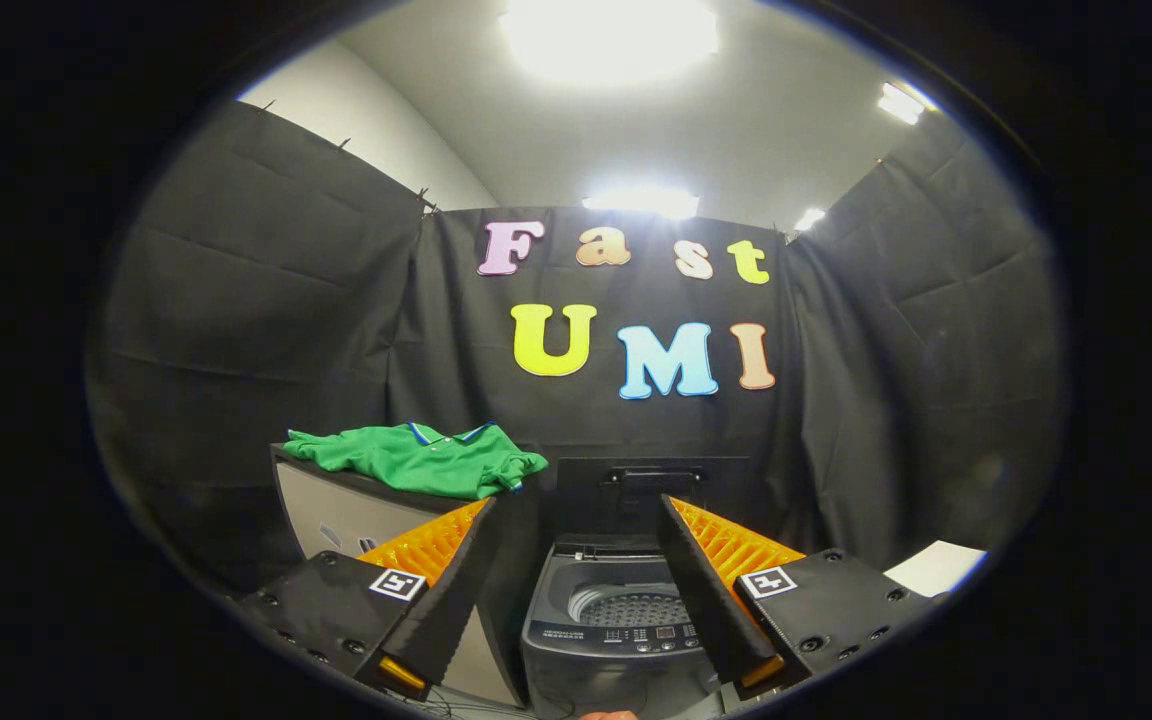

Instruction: Put the clothes into the washing machine and then close the washing machine lid.

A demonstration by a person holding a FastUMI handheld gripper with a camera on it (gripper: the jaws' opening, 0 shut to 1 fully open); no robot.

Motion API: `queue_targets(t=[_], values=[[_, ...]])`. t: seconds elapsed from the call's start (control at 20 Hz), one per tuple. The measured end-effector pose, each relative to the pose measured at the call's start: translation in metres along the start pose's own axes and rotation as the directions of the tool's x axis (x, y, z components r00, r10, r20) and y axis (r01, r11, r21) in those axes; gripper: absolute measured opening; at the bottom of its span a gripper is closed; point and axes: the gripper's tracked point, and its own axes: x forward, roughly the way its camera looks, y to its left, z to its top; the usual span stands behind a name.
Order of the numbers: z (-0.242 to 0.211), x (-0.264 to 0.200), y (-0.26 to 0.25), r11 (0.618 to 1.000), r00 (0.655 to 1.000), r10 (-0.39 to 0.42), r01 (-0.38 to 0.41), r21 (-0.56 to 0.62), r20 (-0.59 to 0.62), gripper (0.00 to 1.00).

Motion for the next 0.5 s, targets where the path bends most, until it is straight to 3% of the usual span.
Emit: queue_targets(t=[0.5], values=[[-0.0045,0.0053,0.0019,1.0,1.0,0.002,-0.001,0.009,-0.011,0.98]])
